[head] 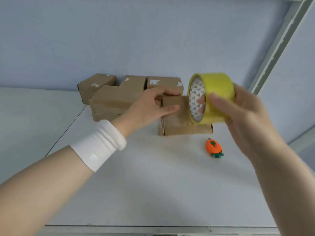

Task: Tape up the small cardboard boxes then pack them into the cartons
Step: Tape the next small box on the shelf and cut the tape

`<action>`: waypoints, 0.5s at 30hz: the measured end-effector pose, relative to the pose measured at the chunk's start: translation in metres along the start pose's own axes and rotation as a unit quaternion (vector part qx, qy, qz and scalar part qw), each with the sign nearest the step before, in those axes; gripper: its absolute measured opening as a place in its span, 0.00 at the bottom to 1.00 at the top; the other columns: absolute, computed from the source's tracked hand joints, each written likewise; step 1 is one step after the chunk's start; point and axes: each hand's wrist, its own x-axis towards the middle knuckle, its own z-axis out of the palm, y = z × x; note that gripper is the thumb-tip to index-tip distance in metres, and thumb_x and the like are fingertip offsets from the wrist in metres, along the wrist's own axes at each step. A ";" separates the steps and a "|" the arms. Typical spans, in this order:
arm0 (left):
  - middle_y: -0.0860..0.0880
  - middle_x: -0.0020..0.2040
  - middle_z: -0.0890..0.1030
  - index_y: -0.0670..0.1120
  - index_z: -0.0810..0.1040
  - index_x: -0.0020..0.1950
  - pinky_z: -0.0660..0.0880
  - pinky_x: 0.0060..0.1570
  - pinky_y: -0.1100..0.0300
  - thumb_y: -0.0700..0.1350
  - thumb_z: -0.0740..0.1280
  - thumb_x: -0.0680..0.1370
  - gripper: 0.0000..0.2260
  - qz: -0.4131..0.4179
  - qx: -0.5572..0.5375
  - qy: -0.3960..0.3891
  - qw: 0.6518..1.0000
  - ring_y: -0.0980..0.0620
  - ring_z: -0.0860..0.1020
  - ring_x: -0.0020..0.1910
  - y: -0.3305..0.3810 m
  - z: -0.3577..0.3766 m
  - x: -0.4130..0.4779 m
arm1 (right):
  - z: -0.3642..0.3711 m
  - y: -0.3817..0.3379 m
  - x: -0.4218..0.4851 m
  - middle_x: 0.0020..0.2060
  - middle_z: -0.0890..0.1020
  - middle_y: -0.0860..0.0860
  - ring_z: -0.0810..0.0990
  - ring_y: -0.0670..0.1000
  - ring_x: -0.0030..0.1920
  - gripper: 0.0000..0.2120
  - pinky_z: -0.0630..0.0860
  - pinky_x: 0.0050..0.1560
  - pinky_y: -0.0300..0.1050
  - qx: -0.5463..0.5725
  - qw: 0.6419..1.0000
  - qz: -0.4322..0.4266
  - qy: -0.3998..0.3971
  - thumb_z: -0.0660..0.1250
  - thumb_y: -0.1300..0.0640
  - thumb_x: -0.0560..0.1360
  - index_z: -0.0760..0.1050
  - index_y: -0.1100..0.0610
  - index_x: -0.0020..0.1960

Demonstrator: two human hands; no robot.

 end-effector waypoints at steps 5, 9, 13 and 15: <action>0.61 0.53 0.77 0.53 0.77 0.57 0.70 0.54 0.66 0.49 0.69 0.75 0.12 -0.008 0.098 0.053 0.994 0.58 0.76 0.56 0.009 0.001 0.025 | -0.004 -0.002 0.058 0.36 0.84 0.49 0.83 0.48 0.38 0.09 0.81 0.45 0.46 -0.002 0.998 0.046 0.039 0.64 0.53 0.77 0.77 0.59 0.47; 0.54 0.64 0.73 0.49 0.70 0.67 0.65 0.65 0.64 0.56 0.73 0.70 0.29 0.058 0.152 -0.039 0.986 0.57 0.68 0.64 0.009 0.014 0.031 | 0.001 0.009 0.081 0.31 0.84 0.48 0.83 0.47 0.34 0.11 0.80 0.36 0.40 -0.030 0.996 0.040 0.077 0.64 0.50 0.77 0.77 0.58 0.46; 0.52 0.72 0.64 0.49 0.49 0.77 0.58 0.71 0.52 0.60 0.75 0.63 0.52 -0.046 0.242 -0.082 0.966 0.50 0.57 0.72 -0.002 0.009 0.045 | 0.009 0.026 0.094 0.37 0.84 0.49 0.83 0.47 0.38 0.11 0.79 0.41 0.40 -0.060 0.990 0.050 0.121 0.63 0.46 0.77 0.76 0.53 0.44; 0.51 0.67 0.67 0.48 0.56 0.76 0.61 0.69 0.52 0.59 0.75 0.64 0.47 -0.065 0.255 -0.089 0.961 0.48 0.60 0.70 -0.005 0.008 0.053 | 0.011 0.041 0.095 0.44 0.82 0.50 0.82 0.49 0.45 0.08 0.78 0.48 0.43 -0.081 0.985 0.048 0.145 0.64 0.47 0.76 0.74 0.52 0.47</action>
